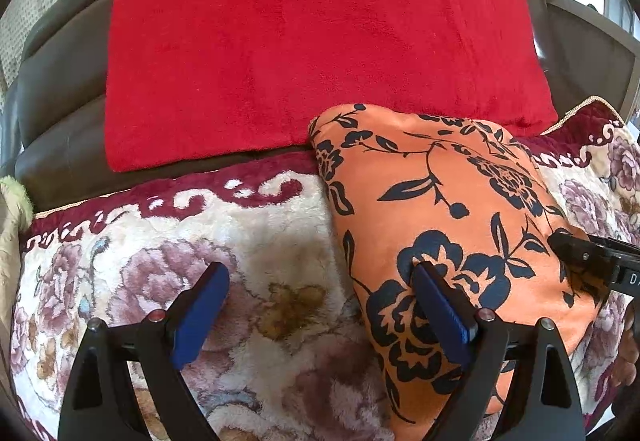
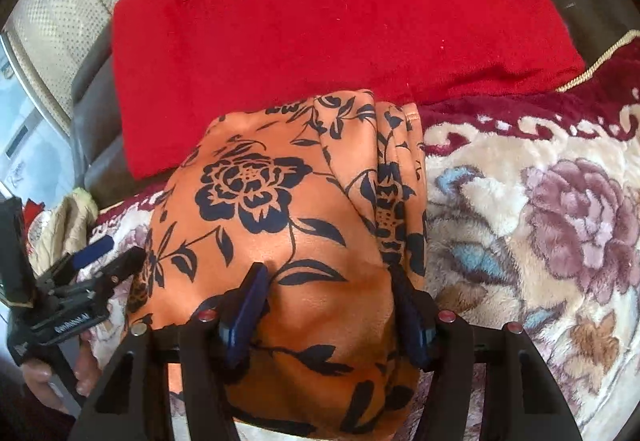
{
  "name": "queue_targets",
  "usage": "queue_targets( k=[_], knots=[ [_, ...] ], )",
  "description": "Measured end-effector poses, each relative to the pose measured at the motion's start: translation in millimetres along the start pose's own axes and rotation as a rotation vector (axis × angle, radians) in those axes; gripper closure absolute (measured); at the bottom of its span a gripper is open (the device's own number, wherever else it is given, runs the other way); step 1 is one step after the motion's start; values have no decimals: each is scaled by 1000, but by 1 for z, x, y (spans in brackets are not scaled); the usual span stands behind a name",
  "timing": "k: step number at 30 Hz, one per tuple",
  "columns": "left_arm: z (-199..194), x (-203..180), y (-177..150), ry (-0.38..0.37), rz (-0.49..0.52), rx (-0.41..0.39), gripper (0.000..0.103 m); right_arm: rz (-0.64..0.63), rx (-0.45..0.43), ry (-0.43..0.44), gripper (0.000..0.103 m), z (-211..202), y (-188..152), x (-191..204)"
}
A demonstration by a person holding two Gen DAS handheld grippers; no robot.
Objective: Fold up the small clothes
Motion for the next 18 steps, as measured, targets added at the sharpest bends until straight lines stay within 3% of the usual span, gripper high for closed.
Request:
queue_targets(
  k=[18],
  knots=[
    [-3,1,3,9,-2,-14,9,-28,-19,-13,39,-9,1,4]
  ],
)
Point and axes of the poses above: each gripper's, at about its wrist camera, not at the fingertips, and z roughly the way its jaws point, x to its left, y to its top, the point moved 6 cm from there along z, roughly the way its jaws point, and after that the axes turned 8 degrees about -z, right-handed, at the moved point
